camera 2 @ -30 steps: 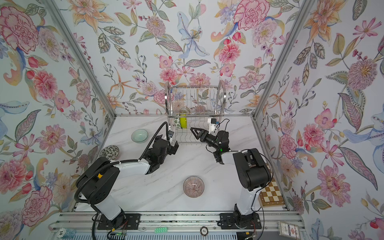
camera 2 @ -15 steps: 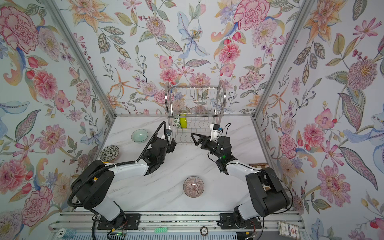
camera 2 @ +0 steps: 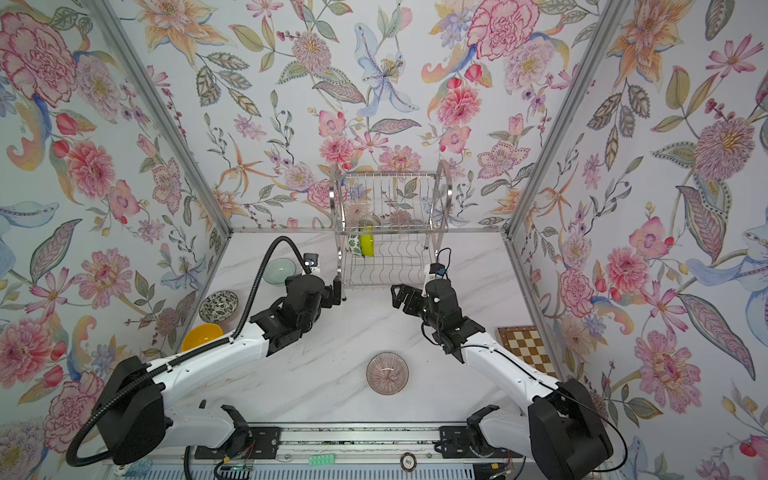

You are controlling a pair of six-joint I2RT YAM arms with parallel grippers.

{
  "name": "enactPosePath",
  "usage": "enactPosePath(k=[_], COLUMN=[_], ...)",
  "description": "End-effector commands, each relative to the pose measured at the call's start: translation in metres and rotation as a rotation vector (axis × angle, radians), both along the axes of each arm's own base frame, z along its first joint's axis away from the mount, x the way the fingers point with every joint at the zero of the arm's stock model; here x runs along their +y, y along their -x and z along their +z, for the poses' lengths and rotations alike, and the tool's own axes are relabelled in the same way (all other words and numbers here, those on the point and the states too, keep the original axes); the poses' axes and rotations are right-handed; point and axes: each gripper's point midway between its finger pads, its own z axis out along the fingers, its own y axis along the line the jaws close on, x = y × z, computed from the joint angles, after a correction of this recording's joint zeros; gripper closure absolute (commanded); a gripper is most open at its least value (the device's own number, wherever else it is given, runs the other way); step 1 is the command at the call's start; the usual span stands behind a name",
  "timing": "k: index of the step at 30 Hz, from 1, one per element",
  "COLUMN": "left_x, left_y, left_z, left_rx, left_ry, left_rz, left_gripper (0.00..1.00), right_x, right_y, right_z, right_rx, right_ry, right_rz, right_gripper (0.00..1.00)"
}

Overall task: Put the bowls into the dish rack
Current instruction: 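Move the right gripper down over the pink-striped bowl on the table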

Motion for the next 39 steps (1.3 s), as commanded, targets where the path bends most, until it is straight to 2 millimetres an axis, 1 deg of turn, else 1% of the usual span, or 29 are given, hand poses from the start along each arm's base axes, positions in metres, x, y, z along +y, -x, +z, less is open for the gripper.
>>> enactPosePath(k=[1, 2, 3, 5, 8, 13, 18, 21, 25, 30, 35, 39], left_x=[-0.005, -0.006, -0.007, -0.01, -0.017, -0.024, -0.027, -0.032, -0.035, -0.035, -0.031, -0.031], left_y=[0.029, 0.033, 0.037, 0.044, 0.054, 0.069, 0.072, 0.073, 0.076, 0.079, 0.08, 0.079], left_z=[-0.039, -0.041, -0.042, -0.044, -0.051, -0.062, -0.065, -0.064, -0.068, -0.073, -0.074, -0.073], left_rx=[0.149, 0.156, 0.159, 0.163, 0.183, 0.193, 0.178, 0.175, 0.181, 0.186, 0.177, 0.175], left_ry=[0.12, 0.135, 0.146, 0.162, 0.193, 0.22, 0.265, 0.273, 0.283, 0.288, 0.282, 0.287], left_rz=[-0.043, -0.05, -0.055, -0.075, -0.109, -0.135, -0.136, -0.149, -0.155, -0.155, -0.145, -0.143], left_gripper=[0.01, 0.01, 0.01, 0.01, 0.01, 0.01, 0.01, 0.01, 0.01, 0.01, 0.01, 0.01], right_x=[-0.007, -0.007, 0.002, 0.006, 0.005, 0.002, -0.003, -0.002, -0.003, -0.001, -0.001, -0.003], right_y=[0.028, 0.035, 0.047, 0.063, 0.085, 0.119, 0.137, 0.149, 0.155, 0.155, 0.15, 0.143], right_z=[-0.022, -0.026, -0.031, -0.041, -0.058, -0.078, -0.09, -0.101, -0.114, -0.131, -0.141, -0.146], right_rx=[0.121, 0.137, 0.154, 0.194, 0.246, 0.31, 0.355, 0.39, 0.42, 0.448, 0.454, 0.462], right_ry=[0.149, 0.175, 0.2, 0.241, 0.318, 0.395, 0.436, 0.461, 0.491, 0.5, 0.528, 0.539], right_rz=[0.056, 0.078, 0.128, 0.169, 0.202, 0.241, 0.247, 0.27, 0.261, 0.264, 0.25, 0.225], right_gripper=[0.01, 0.01, 0.01, 0.01, 0.01, 0.01, 0.01, 0.01, 0.01, 0.01, 0.01, 0.01])
